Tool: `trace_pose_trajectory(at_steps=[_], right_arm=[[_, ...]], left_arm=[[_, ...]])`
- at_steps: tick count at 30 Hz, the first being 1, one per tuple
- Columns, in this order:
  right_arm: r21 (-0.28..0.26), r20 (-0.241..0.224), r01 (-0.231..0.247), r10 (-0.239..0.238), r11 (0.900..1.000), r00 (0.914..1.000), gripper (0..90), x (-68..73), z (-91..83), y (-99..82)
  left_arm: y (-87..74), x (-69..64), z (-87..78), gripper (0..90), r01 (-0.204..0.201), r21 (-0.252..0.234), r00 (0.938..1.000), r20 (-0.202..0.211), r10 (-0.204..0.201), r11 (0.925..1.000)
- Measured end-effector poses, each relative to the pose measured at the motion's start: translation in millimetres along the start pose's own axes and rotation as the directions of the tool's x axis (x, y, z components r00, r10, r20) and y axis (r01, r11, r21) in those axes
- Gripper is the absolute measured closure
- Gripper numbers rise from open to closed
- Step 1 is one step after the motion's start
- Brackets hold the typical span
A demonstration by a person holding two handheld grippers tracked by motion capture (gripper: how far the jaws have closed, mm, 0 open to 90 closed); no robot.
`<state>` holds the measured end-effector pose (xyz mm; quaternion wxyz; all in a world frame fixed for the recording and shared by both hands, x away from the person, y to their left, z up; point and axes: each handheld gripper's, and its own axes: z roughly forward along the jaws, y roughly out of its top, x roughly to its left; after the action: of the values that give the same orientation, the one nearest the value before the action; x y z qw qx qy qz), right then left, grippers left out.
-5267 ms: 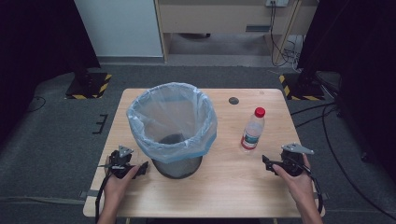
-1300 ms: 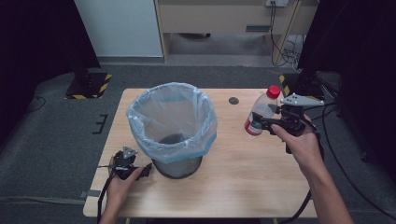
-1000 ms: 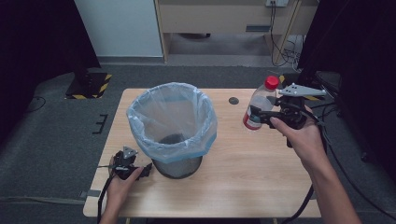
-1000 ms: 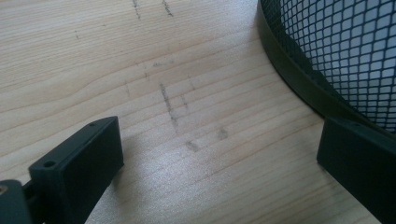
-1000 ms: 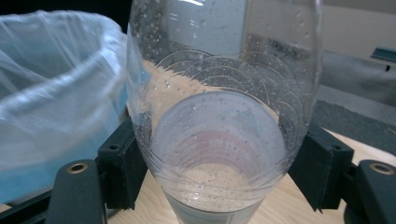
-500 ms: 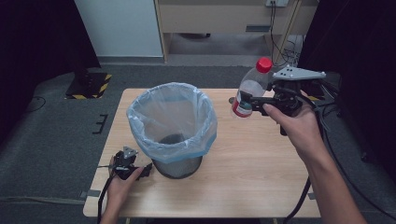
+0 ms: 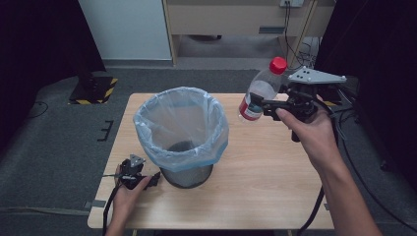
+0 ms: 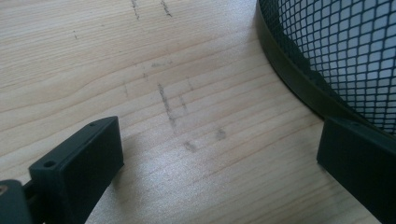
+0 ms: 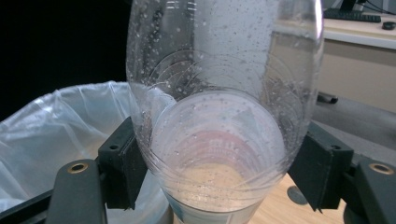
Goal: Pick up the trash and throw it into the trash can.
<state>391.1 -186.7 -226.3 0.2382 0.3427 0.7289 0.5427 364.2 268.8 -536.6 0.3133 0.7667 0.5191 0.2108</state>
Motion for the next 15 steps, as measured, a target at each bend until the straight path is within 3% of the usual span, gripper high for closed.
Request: trace_pose_trajectory(at_steps=[15], right_arm=[[-0.104, -0.046, -0.003, -0.002, 0.9946, 0.9989, 28.1, 14.1, 4.1, 14.1]], left_arm=[[0.0, -0.4, -0.1, 0.0, -0.004, 0.000, 1.0000, 0.002, 0.004, 1.0000]])
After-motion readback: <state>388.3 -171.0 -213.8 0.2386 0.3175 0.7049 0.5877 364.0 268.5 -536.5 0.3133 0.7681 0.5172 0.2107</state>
